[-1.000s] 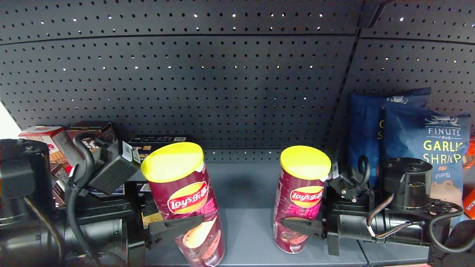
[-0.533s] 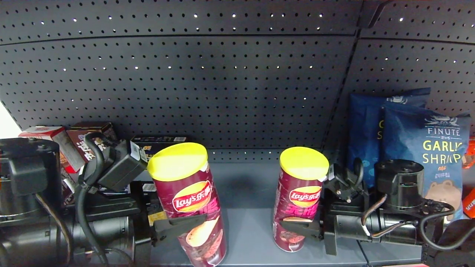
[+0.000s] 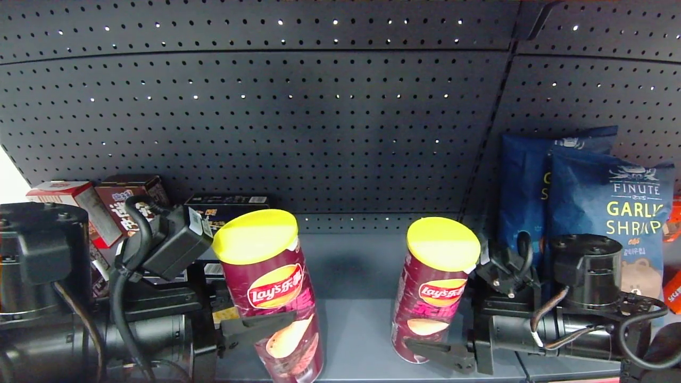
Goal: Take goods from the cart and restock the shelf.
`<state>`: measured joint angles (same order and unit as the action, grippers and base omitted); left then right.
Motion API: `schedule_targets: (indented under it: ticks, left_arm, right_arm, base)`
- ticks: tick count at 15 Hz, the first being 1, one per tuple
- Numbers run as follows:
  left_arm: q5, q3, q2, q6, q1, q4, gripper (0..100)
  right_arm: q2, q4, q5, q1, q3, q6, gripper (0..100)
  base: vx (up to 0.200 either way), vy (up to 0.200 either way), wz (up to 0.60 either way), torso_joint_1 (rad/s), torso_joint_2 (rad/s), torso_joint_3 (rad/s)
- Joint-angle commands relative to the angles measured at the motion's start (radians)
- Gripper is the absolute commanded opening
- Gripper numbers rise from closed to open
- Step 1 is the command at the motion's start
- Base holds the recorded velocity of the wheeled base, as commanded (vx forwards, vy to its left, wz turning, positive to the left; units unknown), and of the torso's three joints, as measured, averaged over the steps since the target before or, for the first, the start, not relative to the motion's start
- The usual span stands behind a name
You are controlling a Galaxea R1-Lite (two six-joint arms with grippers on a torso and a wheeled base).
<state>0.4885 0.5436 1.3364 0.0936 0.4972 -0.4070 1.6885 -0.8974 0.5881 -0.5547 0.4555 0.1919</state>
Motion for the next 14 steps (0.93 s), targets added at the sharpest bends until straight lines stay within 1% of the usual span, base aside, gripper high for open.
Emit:
schedule_targets:
  ticks: [1, 6, 9, 11, 12, 13, 14]
  left_arm:
    - [0.001, -0.002, -0.002, 0.000, 0.000, 0.001, 0]
    - [0.001, 0.004, 0.003, 0.003, 0.001, -0.001, 0]
    - [-0.005, 0.015, 0.020, 0.008, 0.007, -0.006, 0]
    - [-0.031, 0.039, 0.024, 0.006, 0.009, -0.010, 0]
    - [-0.051, 0.076, 0.027, 0.005, 0.023, 0.005, 0]
    - [-0.051, 0.099, 0.026, 0.003, 0.029, 0.027, 0]
    - [-0.053, 0.128, 0.026, 0.005, 0.032, 0.071, 0]
  right_arm:
    - [-0.044, 0.000, 0.001, 0.002, -0.029, 0.000, 100]
    - [-0.199, 0.003, 0.006, 0.004, -0.094, -0.012, 100]
    - [-0.332, 0.020, 0.002, 0.010, -0.152, -0.032, 100]
    - [-0.394, 0.051, -0.001, 0.010, -0.178, -0.034, 100]
    - [-0.469, 0.146, -0.025, 0.007, -0.170, -0.037, 100]
    - [-0.515, 0.216, -0.045, 0.002, -0.159, -0.039, 100]
    - [-0.558, 0.276, -0.051, -0.001, -0.152, -0.040, 100]
  base:
    - [0.000, 0.000, 0.00, 0.000, 0.00, 0.000]
    - [0.000, 0.000, 0.00, 0.000, 0.00, 0.000]
    - [0.000, 0.000, 0.00, 0.000, 0.00, 0.000]
    - [0.000, 0.000, 0.00, 0.000, 0.00, 0.000]
    - [0.000, 0.000, 0.00, 0.000, 0.00, 0.000]
    - [0.000, 0.000, 0.00, 0.000, 0.00, 0.000]
    - [0.000, 0.000, 0.00, 0.000, 0.00, 0.000]
